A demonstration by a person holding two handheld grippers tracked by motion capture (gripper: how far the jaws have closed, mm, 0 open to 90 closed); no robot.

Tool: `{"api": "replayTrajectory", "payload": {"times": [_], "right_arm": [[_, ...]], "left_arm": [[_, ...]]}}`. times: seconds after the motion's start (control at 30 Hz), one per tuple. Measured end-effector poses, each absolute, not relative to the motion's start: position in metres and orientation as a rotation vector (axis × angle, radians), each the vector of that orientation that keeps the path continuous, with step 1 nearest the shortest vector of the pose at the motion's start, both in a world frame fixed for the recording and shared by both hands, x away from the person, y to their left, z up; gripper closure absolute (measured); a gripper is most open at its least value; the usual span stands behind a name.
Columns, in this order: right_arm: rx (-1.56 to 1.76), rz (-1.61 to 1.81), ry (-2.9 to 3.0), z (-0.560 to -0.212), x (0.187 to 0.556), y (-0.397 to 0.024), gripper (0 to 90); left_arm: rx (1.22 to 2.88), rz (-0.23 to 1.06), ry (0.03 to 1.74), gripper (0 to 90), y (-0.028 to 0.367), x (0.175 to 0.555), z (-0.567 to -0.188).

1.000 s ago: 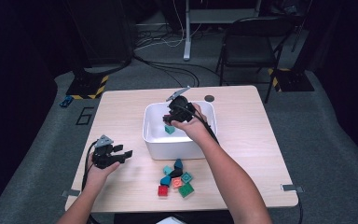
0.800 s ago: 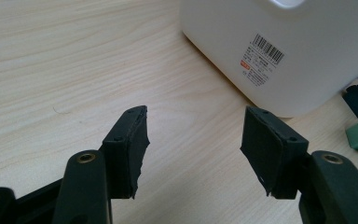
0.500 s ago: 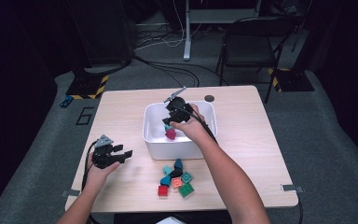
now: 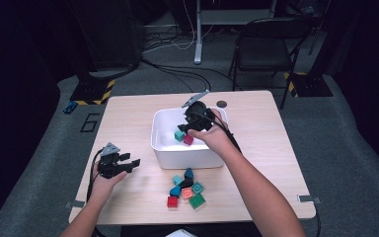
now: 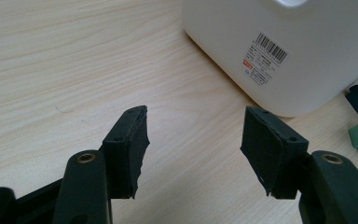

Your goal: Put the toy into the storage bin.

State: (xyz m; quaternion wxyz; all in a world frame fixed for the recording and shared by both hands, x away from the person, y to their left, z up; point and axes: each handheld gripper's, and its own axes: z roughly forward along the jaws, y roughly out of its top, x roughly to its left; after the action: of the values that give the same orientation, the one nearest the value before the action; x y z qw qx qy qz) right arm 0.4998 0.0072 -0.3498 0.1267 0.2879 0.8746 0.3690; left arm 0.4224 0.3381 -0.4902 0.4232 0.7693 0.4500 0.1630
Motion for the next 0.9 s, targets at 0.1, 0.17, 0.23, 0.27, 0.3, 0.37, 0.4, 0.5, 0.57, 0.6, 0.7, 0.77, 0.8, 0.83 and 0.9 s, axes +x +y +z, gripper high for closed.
{"api": "replayTrajectory", "payload": {"times": [0.1,0.17,0.23,0.27,0.3,0.37,0.4,0.5,0.57,0.6,0.7,0.77,0.8,0.83,0.9], "right_arm": [[0.817,1.065,2.55,-0.346,0.492,0.003,54.0],[0.8,1.067,2.548,-0.343,0.487,0.0,54.0],[0.793,1.08,2.538,-0.34,0.48,-0.003,54.0],[0.789,1.089,2.536,-0.338,0.476,-0.005,54.0],[0.792,1.093,2.538,-0.337,0.473,-0.006,54.0],[0.777,1.099,2.536,-0.335,0.466,-0.009,54.0],[0.77,1.099,2.54,-0.335,0.462,-0.011,54.0],[0.733,1.088,2.541,-0.335,0.452,-0.015,54.0],[0.721,1.099,2.538,-0.335,0.447,-0.017,54.0],[0.72,1.104,2.537,-0.334,0.444,-0.018,54.0],[0.701,1.118,2.53,-0.333,0.434,-0.021,54.0],[0.684,1.126,2.525,-0.334,0.429,-0.023,54.0],[0.685,1.129,2.525,-0.334,0.426,-0.024,54.0],[0.684,1.131,2.521,-0.335,0.424,-0.025,54.0],[0.676,1.136,2.518,-0.336,0.419,-0.028,54.0]], "left_arm": [[1.925,0.406,1.123,40.4,0.339,0.423,-0.49],[1.921,0.409,1.127,40.4,0.339,0.423,-0.49],[1.932,0.401,1.129,40.4,0.339,0.423,-0.49],[1.931,0.401,1.129,40.4,0.339,0.423,-0.49],[1.934,0.398,1.126,40.4,0.339,0.423,-0.49],[1.923,0.41,1.124,40.4,0.338,0.423,-0.49],[1.924,0.409,1.124,40.4,0.339,0.423,-0.49],[1.933,0.404,1.127,40.4,0.339,0.422,-0.49],[1.928,0.405,1.129,40.4,0.339,0.423,-0.49],[1.933,0.402,1.13,40.4,0.339,0.423,-0.49],[1.933,0.402,1.133,40.4,0.339,0.422,-0.49],[1.932,0.403,1.137,40.4,0.339,0.422,-0.49],[1.927,0.406,1.138,40.4,0.339,0.423,-0.49],[1.926,0.405,1.139,40.4,0.339,0.423,-0.49],[1.927,0.406,1.138,40.4,0.339,0.423,-0.49]]}}
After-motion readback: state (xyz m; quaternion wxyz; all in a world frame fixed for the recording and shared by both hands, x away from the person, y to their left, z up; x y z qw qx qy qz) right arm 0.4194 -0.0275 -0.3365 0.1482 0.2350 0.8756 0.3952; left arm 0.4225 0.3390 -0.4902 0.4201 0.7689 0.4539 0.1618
